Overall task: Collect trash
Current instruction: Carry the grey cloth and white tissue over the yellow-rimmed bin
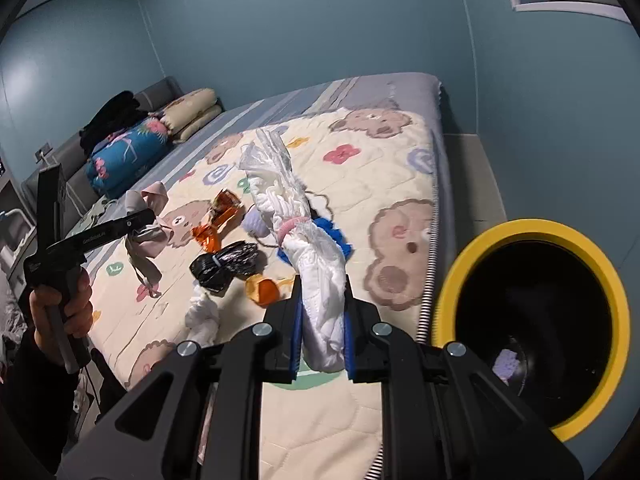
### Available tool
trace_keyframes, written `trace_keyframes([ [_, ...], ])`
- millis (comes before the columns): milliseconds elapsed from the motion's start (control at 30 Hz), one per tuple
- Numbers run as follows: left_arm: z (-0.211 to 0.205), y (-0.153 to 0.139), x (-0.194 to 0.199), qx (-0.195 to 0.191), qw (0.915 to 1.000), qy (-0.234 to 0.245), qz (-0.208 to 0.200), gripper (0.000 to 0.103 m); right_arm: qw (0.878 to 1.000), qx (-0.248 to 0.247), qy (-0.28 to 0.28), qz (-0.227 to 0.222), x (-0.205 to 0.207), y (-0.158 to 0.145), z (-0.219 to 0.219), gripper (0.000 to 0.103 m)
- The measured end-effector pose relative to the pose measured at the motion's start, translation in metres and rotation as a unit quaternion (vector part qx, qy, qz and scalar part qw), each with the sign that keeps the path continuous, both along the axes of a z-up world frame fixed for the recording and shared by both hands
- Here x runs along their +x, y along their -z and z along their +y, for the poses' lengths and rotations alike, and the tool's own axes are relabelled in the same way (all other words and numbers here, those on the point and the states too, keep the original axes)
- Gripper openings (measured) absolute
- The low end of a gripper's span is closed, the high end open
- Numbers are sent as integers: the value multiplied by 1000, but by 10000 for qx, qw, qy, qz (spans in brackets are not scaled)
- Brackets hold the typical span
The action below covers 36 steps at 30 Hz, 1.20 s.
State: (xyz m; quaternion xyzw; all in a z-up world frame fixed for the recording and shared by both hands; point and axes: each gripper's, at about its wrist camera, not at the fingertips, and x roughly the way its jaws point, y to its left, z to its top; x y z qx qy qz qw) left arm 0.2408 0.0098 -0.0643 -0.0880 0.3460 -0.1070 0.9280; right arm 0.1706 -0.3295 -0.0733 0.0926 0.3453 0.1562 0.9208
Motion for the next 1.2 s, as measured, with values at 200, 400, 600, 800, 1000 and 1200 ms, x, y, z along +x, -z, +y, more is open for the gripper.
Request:
trace_keyframes([
  [200, -47, -11, 6, -14, 9990, 444, -45, 24, 9996, 39, 287, -33, -6, -5, -31, 16],
  [400, -98, -20, 14, -33, 9959, 898, -72, 24, 9983, 64, 580, -50, -11, -5, -63, 16],
  [600, -147, -21, 22, -15, 9916, 1295, -23, 24, 9958, 91, 907, -19, -13, -1, -98, 16],
  [800, -193, -14, 30, -60, 9864, 1641, 61, 24, 9923, 131, 1231, 44, -15, 7, -128, 16],
  [1000, -242, -1, 34, -93, 9790, 2028, 163, 24, 9882, 152, 1517, 164, -15, 16, -150, 16],
  [1200, -279, 16, 40, -114, 9741, 2245, 236, 24, 9830, 244, 1785, 353, -14, 32, -172, 16],
])
